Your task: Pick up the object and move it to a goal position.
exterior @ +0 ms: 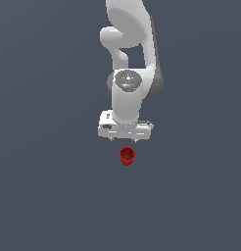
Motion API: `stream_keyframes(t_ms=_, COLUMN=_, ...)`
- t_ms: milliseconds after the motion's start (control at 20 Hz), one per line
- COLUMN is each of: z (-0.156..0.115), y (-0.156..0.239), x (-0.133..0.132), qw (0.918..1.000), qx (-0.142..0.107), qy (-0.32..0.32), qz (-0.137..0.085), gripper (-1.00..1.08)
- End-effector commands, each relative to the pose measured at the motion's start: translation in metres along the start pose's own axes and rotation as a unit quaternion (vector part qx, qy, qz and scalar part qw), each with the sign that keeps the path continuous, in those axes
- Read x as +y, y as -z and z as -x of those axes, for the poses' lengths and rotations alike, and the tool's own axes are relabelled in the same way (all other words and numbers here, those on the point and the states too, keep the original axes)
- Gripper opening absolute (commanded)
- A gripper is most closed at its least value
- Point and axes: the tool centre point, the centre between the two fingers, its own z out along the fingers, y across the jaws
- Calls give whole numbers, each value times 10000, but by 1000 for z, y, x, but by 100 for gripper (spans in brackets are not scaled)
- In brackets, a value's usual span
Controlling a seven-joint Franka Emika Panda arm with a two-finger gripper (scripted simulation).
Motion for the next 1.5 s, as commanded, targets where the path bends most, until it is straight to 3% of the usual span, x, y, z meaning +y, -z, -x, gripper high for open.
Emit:
stream_keyframes(t_ms=0, z=-7, y=-12, x=-6, qw=9999, qx=6, qy=-143, qz=-30, gripper=100)
stream_keyframes(t_ms=500, z=-26, y=-44, x=-21, qw=9985, qx=26, qy=-538, qz=-108, gripper=100)
stream_keyframes(t_ms=850, z=-26, y=-49, x=-21, qw=9985, qx=21, qy=-542, qz=-108, gripper=100)
stream_keyframes(t_ms=1450, z=-27, y=-96, x=-23, qw=9984, qx=27, qy=-560, qz=-111, gripper=100)
